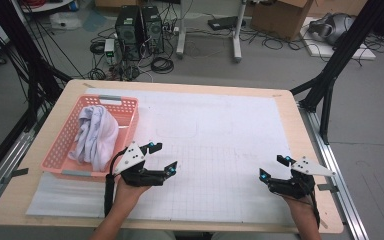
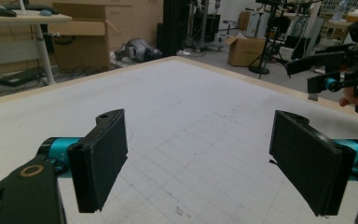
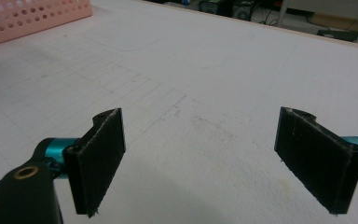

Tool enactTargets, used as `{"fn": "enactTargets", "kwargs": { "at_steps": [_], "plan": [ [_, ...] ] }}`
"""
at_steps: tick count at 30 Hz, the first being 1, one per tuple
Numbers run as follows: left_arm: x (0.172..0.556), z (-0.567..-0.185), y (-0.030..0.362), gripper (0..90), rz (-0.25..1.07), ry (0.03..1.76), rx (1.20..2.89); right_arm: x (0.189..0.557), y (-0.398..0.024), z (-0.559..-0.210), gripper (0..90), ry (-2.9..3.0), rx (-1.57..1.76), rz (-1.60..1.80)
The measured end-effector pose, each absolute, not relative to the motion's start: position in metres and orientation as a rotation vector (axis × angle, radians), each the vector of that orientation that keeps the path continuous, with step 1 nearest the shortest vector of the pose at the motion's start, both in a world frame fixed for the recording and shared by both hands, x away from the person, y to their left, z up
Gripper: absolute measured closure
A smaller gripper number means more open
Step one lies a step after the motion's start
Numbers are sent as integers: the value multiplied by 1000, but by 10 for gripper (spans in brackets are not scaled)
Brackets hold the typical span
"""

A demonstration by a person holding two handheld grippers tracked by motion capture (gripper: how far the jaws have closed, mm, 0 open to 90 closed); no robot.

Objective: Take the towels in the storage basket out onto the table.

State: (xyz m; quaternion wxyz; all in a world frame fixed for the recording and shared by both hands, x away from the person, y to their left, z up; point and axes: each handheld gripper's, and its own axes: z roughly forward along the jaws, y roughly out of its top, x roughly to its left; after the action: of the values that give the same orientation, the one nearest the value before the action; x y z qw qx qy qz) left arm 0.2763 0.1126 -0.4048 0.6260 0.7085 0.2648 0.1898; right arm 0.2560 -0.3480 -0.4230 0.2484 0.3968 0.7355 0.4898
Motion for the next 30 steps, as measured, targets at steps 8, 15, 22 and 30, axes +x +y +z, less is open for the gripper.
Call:
{"fn": "enactTargets", "kwargs": {
  "at_steps": [8, 15, 22, 30],
  "plan": [
    [275, -380, 125, 195, 468, 620, 1602, 258, -347, -424, 149, 2010, 1086, 1329],
    [275, -355, 136, 194, 491, 622, 1580, 258, -348, -424, 149, 2009, 1090, 1326],
    [278, -338, 149, 192, 511, 628, 1567, 258, -348, -424, 149, 2011, 1089, 1329],
    [290, -323, 171, 168, 520, 671, 1587, 259, -349, -424, 149, 2007, 1096, 1330]
  ]
}}
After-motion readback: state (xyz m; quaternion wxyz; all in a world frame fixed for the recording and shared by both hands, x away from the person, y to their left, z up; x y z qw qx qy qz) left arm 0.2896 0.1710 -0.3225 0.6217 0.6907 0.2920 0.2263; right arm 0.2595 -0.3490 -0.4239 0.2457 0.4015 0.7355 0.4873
